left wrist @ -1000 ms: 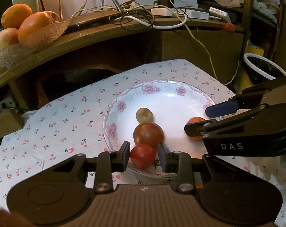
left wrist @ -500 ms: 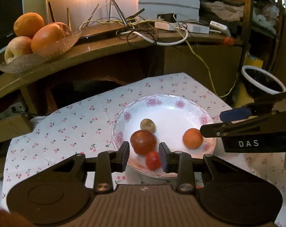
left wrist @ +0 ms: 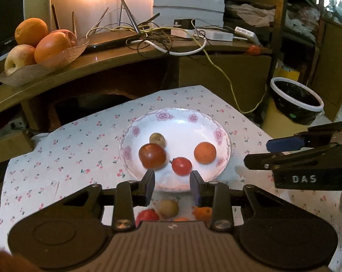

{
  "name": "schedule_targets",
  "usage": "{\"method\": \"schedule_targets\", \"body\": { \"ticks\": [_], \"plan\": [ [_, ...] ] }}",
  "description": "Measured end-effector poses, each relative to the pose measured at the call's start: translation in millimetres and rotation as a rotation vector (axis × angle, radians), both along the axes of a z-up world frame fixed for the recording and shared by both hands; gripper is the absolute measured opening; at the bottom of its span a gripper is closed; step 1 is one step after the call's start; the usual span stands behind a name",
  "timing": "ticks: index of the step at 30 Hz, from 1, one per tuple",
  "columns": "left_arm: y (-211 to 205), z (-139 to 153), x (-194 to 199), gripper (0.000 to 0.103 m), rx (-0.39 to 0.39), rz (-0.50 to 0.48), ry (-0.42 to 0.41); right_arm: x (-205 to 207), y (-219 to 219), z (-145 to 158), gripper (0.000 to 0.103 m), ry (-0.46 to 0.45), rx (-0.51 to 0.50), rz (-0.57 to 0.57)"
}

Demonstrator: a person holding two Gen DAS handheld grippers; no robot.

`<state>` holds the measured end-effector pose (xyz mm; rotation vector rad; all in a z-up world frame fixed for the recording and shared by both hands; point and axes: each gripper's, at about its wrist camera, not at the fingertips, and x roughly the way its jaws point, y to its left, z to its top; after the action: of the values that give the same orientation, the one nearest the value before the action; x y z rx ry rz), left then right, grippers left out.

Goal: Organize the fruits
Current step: 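Withdraw both tools back toward the loose fruits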

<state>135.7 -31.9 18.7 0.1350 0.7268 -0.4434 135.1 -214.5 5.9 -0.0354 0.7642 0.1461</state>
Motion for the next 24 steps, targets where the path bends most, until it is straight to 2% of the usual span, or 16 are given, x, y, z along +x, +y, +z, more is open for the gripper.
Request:
{"method": "schedule_targets", "body": {
  "ticks": [7, 11, 24],
  "plan": [
    [18.0, 5.1, -23.0, 0.039, 0.013, 0.036, -0.011, -25.7, 2.5, 3.2, 0.048, -0.003, 0.026, 0.010],
    [25.9, 1.5, -30.7, 0.040, 0.022, 0.042, 0.008, -33.5, 9.5, -1.7, 0.048, 0.010, 0.016, 0.046],
    [22.0, -24.7, -38.7, 0.040, 0.090, -0.025, 0.073, -29.0, 34.1, -22.7, 0.048, 0.073, -0.004, 0.145]
  ]
}}
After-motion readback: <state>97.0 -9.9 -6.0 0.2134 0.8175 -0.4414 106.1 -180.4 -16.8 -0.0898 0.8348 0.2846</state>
